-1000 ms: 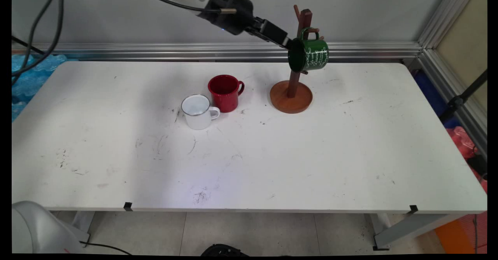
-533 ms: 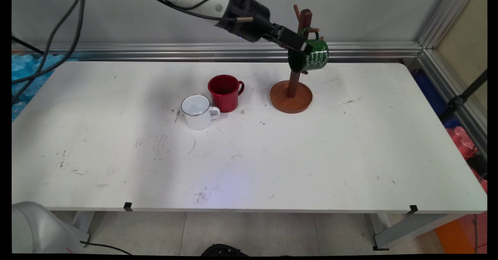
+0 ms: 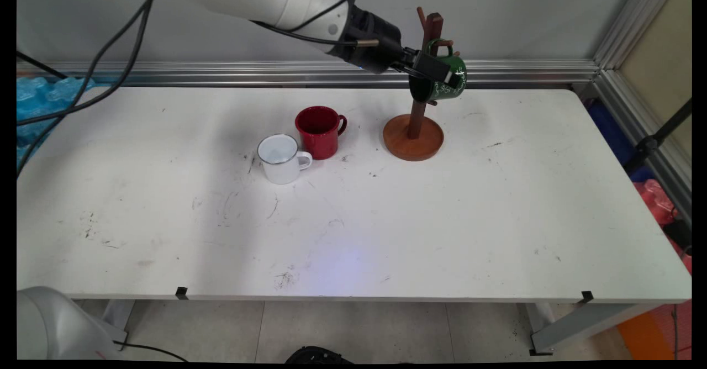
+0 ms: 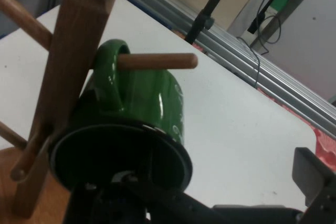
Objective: Pick up the green mug from the rack
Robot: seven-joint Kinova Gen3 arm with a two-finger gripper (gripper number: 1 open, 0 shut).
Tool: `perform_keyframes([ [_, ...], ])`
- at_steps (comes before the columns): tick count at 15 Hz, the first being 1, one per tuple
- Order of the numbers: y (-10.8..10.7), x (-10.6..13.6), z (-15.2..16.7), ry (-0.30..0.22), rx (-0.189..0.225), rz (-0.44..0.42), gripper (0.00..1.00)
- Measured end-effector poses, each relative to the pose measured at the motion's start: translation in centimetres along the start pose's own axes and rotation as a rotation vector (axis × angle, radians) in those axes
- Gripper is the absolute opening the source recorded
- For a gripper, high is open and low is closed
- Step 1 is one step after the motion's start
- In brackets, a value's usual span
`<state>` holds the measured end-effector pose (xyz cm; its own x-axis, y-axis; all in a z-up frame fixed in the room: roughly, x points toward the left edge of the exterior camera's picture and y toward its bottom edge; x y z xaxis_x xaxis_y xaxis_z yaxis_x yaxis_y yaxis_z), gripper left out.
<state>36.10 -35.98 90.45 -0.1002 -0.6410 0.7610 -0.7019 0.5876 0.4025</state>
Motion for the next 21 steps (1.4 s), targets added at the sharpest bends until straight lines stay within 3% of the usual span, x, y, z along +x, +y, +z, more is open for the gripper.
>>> perform_keyframes([
  [14,-0.9,-0.7,3.4,0.036,0.007,-0.044,1.00],
  [15,-0.9,-0.7,3.4,0.037,0.008,-0.045,0.00],
  [21,-1.0,-1.0,3.4,0.046,0.005,-0.041,0.00],
])
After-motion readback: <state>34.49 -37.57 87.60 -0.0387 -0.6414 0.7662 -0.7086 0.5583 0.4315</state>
